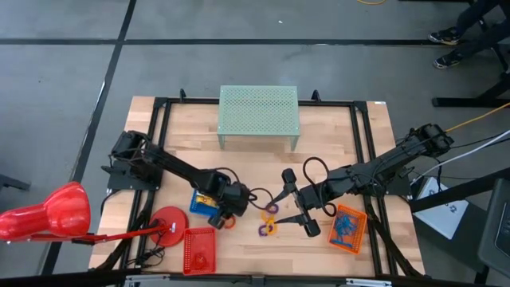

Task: Pick & Place Office Desk Supplies
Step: Put the orange spiral band into the red bin

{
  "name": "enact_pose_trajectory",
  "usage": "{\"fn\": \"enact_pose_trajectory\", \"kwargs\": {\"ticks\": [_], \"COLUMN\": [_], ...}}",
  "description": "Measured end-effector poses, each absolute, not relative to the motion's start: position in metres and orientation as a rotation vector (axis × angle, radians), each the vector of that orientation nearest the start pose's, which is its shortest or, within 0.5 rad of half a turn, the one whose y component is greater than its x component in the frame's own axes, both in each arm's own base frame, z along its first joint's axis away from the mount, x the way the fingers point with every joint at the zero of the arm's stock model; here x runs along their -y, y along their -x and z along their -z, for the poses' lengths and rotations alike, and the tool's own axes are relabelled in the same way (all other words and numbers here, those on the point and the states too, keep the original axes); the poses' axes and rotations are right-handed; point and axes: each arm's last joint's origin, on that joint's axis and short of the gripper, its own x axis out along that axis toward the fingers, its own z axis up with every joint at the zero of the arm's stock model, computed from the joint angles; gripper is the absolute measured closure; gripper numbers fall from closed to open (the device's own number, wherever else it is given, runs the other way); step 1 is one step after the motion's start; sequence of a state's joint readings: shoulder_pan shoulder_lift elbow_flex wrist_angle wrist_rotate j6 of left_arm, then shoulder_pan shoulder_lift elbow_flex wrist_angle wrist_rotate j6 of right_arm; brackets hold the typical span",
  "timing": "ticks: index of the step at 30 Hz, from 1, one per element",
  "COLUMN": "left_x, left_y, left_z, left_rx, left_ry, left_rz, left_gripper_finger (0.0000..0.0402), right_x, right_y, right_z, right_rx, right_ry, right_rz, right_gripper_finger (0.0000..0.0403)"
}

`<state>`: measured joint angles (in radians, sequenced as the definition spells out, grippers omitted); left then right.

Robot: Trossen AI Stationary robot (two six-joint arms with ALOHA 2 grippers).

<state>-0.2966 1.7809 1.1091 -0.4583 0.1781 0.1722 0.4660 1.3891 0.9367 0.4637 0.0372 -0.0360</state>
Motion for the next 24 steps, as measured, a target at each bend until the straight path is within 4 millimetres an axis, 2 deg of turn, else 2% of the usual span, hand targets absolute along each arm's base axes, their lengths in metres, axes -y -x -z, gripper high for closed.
{"fn": "enact_pose_trajectory", "kwargs": {"ticks": [24], "left_x": [0.134], "left_y": [-0.321], "left_z": [-0.16], "left_rx": [-1.122], "left_ry": [-0.276], "left_rz": [0.426], "left_gripper_finger": [0.03], "right_x": [-0.141], "right_y": [-0.282], "right_z": [-0.312], "right_rx": [0.026], "right_ry": [0.029], "right_rz": [-0.433], "right_gripper_finger": [0.0167]}}
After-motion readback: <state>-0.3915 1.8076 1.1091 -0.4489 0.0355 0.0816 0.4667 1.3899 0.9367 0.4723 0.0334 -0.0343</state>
